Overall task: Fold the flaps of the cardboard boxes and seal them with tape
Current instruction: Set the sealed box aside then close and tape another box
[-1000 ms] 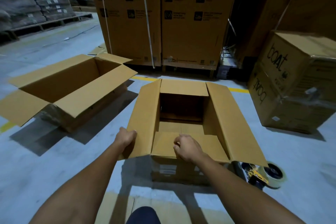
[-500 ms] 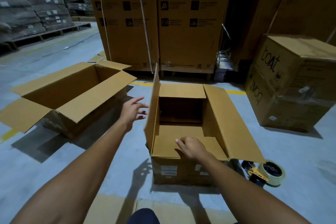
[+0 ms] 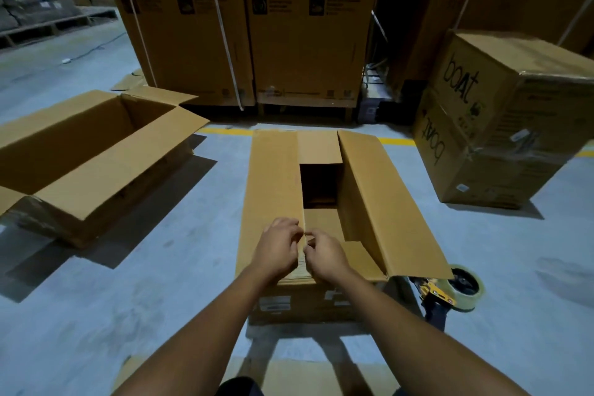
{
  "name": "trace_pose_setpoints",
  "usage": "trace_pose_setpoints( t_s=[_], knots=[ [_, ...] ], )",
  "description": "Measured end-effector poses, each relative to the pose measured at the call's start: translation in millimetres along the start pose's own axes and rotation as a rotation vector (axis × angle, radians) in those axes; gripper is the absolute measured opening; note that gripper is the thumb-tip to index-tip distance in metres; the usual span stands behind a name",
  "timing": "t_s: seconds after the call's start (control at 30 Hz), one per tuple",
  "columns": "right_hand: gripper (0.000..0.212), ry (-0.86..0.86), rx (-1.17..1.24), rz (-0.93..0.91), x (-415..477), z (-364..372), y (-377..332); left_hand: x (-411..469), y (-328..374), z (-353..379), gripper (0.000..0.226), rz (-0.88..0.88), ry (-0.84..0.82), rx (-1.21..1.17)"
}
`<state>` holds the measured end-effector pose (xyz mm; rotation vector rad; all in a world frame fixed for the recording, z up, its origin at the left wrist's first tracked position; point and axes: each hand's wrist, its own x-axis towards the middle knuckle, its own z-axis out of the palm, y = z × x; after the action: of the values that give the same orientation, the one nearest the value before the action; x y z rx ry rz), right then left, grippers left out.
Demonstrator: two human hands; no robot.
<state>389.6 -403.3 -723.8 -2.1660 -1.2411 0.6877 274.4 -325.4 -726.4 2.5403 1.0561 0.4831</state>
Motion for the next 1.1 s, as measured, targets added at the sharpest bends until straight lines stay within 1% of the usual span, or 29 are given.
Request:
trace_pose_setpoints(
  t_s=[0.07,0.17,0.27,0.37,0.43,0.53,0.63,0.73,0.8,0.87,0.93,0.97,1.03,1.1],
  knots=[
    [0.038,0.004,-0.165,-0.053,-5.1,7.5,-3.7,-3.8,3.8,1.2,0.033,0.053,-0.009,0.084],
    [0.039,0.028,-0.221,-0.103,-10.3,1.1,-4.7,-8.2,10.4,2.0,0.032,0.039,-0.043,0.137],
    [0.039,0.044,-0.290,-0.107,-18.4,-11.3,1.2,-13.7,22.0,2.0,0.043,-0.016,-0.122,0.180],
    [0.040,0.068,-0.361,-0.067,-32.4,-28.2,9.3,-17.7,37.0,0.7,0.048,-0.052,-0.153,0.191],
    [0.038,0.116,-0.411,-0.021,-43.5,-44.0,16.2,-20.1,46.5,1.1,0.048,-0.071,-0.169,0.178],
    [0.034,0.200,-0.401,0.074,-59.6,-70.7,27.3,-20.4,61.0,3.2,0.048,-0.103,-0.184,0.158],
    [0.036,0.228,-0.369,0.178,-72.7,-92.8,40.7,-20.3,73.9,3.4,0.051,-0.143,-0.212,0.137],
    [0.043,0.265,-0.164,0.351,-81.7,-108.3,54.0,-20.7,77.2,3.4,0.053,-0.181,-0.228,0.106],
    [0.046,0.288,0.039,0.481,-82.8,-115.2,61.6,-22.2,77.4,3.5,0.054,-0.204,-0.219,0.097],
    [0.047,0.324,0.288,0.557,-83.2,-119.7,65.3,-23.0,77.1,3.9,0.054,-0.208,-0.215,0.091],
    [0.049,0.407,0.508,0.616,-82.1,-126.9,62.0,-22.5,75.9,3.1,0.054,-0.207,-0.226,0.084],
    [0.053,0.455,0.601,0.640,-81.4,-130.5,60.4,-21.8,74.9,2.8,0.054,-0.209,-0.231,0.083],
    [0.063,0.547,0.755,0.726,-80.6,-138.5,55.3,-19.6,73.4,1.5,0.054,-0.215,-0.239,0.084],
    [0.065,0.667,0.940,0.824,-78.8,-143.6,50.6,-16.9,72.7,0.3,0.053,-0.222,-0.240,0.069]
  ],
)
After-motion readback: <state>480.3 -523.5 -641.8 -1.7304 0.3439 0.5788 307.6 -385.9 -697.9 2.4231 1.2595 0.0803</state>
